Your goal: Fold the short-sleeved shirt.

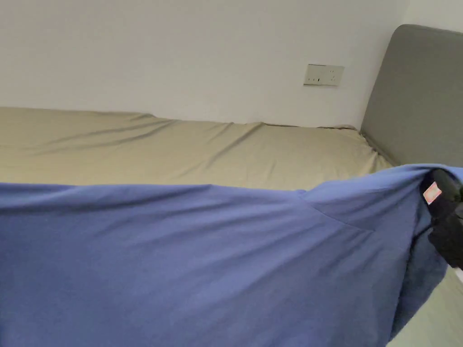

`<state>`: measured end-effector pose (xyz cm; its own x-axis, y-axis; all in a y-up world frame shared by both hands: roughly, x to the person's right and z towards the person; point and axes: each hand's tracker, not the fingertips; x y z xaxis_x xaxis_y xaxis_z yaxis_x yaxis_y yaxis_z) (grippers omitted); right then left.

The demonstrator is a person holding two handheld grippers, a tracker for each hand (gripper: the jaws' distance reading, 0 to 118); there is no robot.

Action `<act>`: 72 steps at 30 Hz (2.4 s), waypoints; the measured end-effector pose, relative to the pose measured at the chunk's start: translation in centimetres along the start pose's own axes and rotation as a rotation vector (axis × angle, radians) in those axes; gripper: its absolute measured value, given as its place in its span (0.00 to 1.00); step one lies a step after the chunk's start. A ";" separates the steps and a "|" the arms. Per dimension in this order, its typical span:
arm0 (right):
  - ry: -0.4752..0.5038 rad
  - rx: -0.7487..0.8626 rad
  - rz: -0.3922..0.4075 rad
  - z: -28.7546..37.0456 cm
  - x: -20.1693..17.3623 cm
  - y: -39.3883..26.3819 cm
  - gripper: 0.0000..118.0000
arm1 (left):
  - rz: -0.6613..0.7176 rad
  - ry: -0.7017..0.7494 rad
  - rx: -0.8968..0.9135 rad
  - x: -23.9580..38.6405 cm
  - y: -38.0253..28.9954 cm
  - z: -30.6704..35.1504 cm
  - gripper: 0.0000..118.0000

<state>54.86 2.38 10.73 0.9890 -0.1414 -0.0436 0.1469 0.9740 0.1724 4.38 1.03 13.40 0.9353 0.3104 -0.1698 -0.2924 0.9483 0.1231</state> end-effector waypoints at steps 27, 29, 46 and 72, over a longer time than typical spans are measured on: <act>0.079 0.641 -0.011 1.2 -6.3 35.8 0.04 | -0.053 -0.137 0.673 8.7 32.3 8.5 0.02; 0.075 0.621 -0.009 -1.1 -6.5 36.2 0.04 | -0.035 -0.143 0.634 8.6 32.9 6.3 0.02; 0.103 0.407 0.089 -24.9 -8.6 29.4 0.04 | -0.056 -0.141 0.380 7.6 28.8 -19.7 0.02; 0.154 0.211 0.069 -21.2 -3.4 15.6 0.04 | -0.036 -0.212 0.204 -1.4 13.0 -19.1 0.02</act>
<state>53.40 21.76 -7.26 0.9847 -0.0320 -0.1713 0.0961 0.9198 0.3805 -4.52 14.20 -3.42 0.9714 0.2360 0.0283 -0.2325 0.9189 0.3186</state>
